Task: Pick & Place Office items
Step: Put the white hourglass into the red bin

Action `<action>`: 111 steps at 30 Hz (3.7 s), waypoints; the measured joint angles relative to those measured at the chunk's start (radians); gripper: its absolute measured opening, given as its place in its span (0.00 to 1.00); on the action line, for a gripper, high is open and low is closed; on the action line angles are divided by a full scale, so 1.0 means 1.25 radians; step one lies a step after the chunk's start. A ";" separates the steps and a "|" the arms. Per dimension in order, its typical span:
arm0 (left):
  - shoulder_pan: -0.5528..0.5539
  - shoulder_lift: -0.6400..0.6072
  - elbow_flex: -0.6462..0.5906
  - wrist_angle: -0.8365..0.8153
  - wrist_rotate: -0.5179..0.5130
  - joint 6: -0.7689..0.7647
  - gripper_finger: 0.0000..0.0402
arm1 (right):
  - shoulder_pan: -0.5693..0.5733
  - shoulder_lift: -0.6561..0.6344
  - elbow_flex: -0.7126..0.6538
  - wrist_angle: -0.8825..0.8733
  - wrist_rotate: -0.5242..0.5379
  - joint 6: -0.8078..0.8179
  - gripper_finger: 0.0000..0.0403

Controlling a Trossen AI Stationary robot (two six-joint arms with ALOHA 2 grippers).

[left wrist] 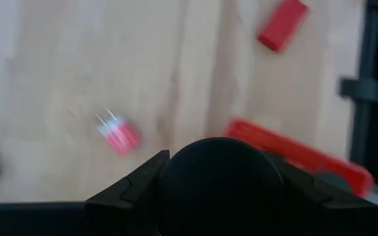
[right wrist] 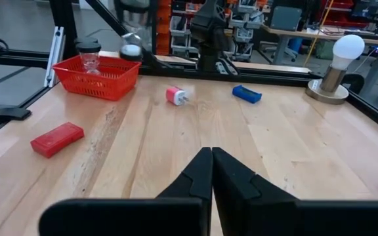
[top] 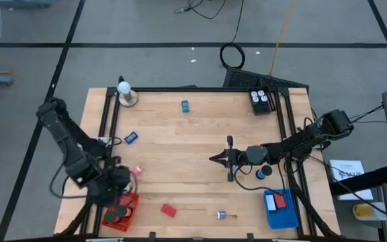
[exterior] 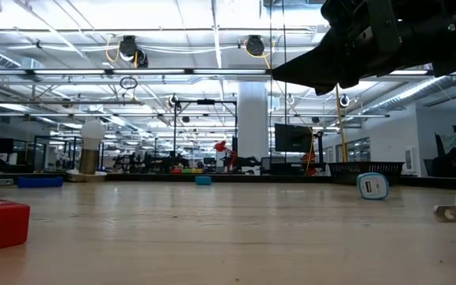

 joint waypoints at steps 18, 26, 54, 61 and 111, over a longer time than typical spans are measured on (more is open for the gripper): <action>-0.245 0.082 -0.002 0.003 -0.134 -0.257 0.51 | 0.000 0.000 0.000 -0.001 0.000 0.000 0.00; -0.277 0.187 -0.002 0.014 -0.127 -0.303 0.51 | 0.000 0.000 0.000 -0.001 0.000 0.000 0.00; -0.234 0.172 -0.004 -0.010 -0.146 -0.340 0.51 | 0.000 0.000 0.000 -0.001 0.000 0.000 0.00; -0.177 0.172 -0.004 -0.028 -0.138 -0.528 0.51 | 0.000 0.000 0.000 -0.001 0.000 0.000 0.00; -0.197 0.270 0.109 -0.181 -0.084 -0.518 0.64 | 0.003 0.000 0.000 -0.002 0.000 0.005 0.00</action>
